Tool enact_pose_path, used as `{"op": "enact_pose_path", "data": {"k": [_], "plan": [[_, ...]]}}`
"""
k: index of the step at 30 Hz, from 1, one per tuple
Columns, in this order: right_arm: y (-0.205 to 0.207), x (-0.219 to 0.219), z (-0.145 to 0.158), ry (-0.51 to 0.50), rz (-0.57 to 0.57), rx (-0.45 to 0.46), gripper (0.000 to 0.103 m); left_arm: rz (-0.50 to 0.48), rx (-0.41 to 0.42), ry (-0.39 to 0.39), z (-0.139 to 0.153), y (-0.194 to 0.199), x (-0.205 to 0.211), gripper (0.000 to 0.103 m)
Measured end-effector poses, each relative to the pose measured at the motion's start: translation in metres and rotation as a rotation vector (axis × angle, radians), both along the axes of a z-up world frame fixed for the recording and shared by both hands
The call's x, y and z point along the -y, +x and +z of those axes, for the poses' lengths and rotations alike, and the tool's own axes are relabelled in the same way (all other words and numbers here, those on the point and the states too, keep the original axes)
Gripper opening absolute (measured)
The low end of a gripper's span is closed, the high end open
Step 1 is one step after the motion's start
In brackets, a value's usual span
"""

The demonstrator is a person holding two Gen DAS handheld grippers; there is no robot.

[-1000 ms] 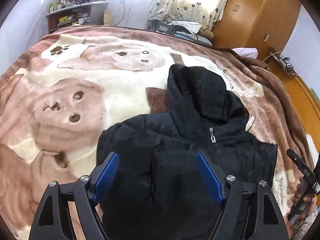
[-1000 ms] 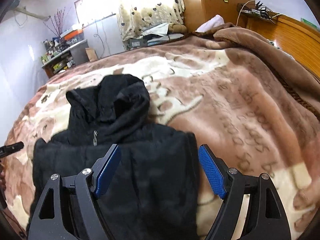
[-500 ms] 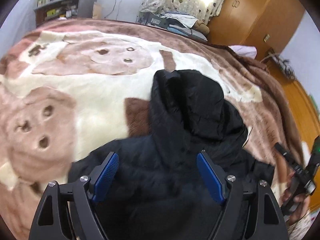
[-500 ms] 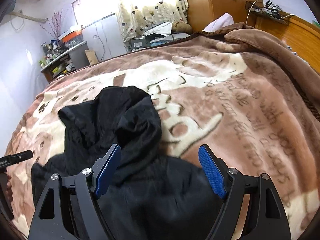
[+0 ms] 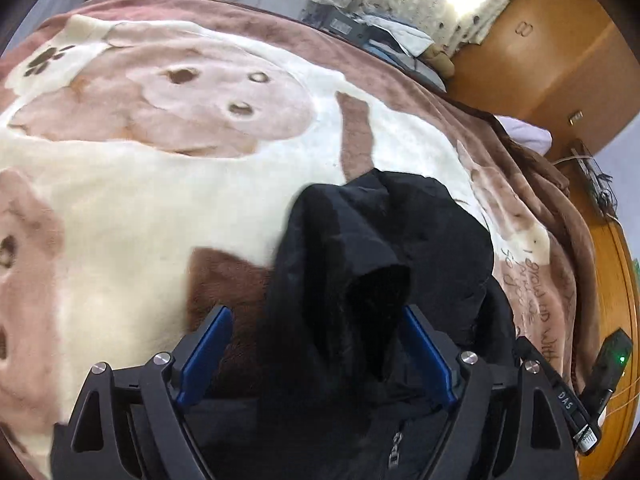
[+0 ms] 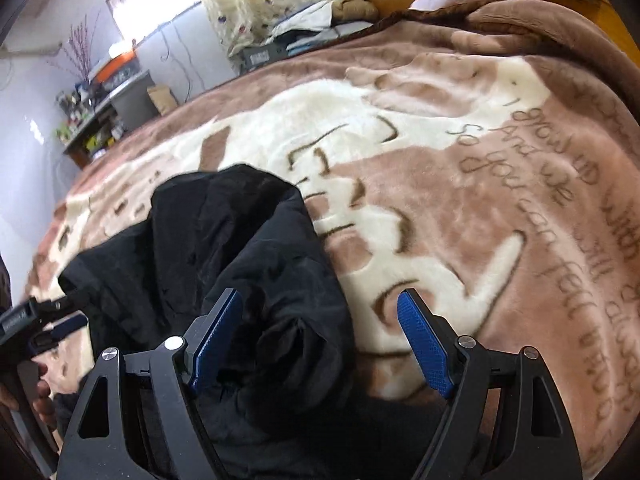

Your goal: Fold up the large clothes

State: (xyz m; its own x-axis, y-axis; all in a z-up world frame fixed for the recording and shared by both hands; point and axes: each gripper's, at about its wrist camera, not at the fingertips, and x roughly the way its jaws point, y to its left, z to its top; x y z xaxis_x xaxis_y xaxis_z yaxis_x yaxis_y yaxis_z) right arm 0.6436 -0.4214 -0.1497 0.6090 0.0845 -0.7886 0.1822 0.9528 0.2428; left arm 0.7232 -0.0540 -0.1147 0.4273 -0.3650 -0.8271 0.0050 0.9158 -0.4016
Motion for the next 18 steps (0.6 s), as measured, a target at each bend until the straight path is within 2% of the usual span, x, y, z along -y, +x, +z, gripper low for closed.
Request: {"op": "enact_pose_path", "data": {"k": [1,2,3,4,5,7,11,15,18], "plan": [[0.002,-0.004,-0.002,-0.011,0.014,-0.005,0.057,0.001,0.004,-0.003,-0.004,0.001,0.005,0.067],[0.005,-0.008,-0.004,-0.004,0.035,-0.017,0.045,-0.004,-0.001,-0.005,-0.006,0.003,0.007,0.056],[0.007,-0.010,-0.006,-0.006,0.035,-0.032,0.031,-0.002,-0.016,0.012,-0.010,0.004,0.010,0.035],[0.007,-0.012,-0.008,-0.013,0.029,-0.038,0.025,-0.002,-0.028,0.032,-0.013,0.005,0.012,0.020],[0.007,-0.013,-0.009,-0.026,0.032,-0.039,0.020,0.002,-0.040,0.046,-0.015,0.005,0.013,0.017],[0.004,-0.017,-0.008,-0.042,0.045,-0.036,0.013,0.020,-0.024,0.004,-0.012,-0.001,0.007,0.013],[-0.015,-0.021,0.006,-0.087,0.064,0.017,0.010,0.017,0.034,0.020,0.006,-0.023,-0.003,0.012],[-0.041,-0.025,0.024,-0.120,0.077,0.074,0.008,0.006,0.060,-0.035,0.021,-0.051,-0.012,0.012],[-0.071,-0.029,0.039,-0.151,0.090,0.128,0.008,-0.019,0.082,-0.048,0.036,-0.074,-0.016,0.012]]}}
